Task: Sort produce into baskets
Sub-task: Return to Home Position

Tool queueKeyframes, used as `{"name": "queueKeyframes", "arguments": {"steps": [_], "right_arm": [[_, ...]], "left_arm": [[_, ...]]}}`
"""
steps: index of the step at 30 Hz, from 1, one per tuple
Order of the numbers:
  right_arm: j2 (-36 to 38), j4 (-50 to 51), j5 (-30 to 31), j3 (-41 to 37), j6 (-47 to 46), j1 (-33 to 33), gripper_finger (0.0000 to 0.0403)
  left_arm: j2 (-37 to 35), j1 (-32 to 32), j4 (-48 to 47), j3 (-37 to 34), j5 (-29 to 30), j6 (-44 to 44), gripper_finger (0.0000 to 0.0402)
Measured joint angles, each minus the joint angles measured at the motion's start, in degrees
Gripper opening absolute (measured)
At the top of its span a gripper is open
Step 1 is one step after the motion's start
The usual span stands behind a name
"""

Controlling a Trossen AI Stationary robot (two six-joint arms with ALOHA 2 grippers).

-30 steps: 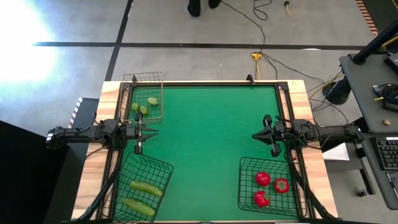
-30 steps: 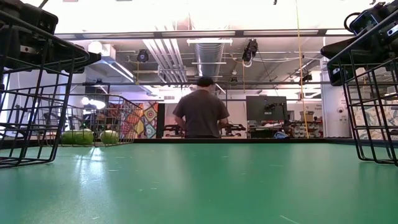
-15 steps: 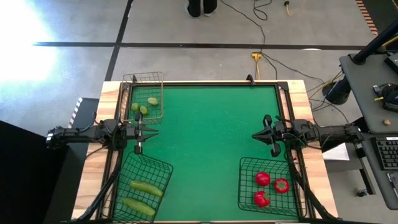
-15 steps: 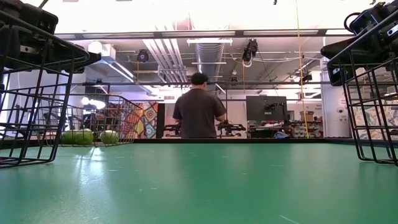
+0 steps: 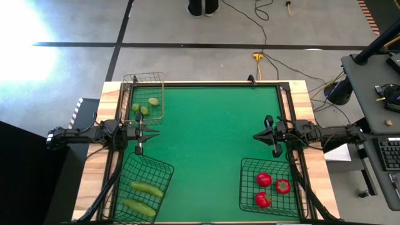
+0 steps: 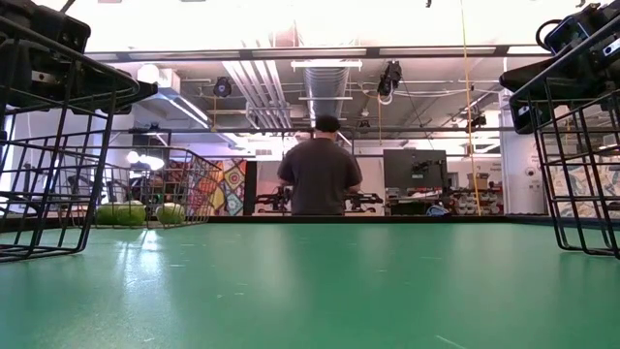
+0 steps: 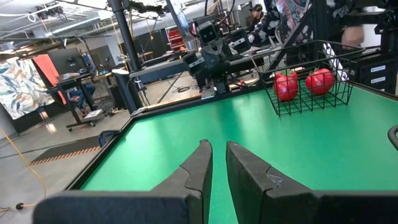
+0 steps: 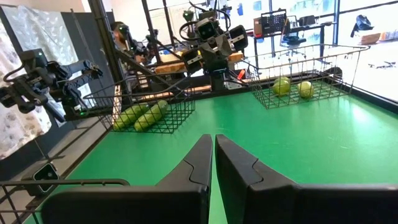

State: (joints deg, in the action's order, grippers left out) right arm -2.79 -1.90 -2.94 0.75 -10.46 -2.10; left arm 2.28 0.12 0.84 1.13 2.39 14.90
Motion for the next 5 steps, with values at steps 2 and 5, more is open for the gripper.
{"name": "queueKeyframes", "arguments": {"steps": [2,5], "right_arm": [[0.0,0.0,0.0,0.0,0.1,0.0,0.0013],[0.0,0.0,0.0,0.0,0.0,0.0,0.0013]], "left_arm": [[0.0,0.0,0.0,0.0,0.0,0.0,0.0031],[0.0,0.0,0.0,0.0,0.0,0.0,0.0031]]}}
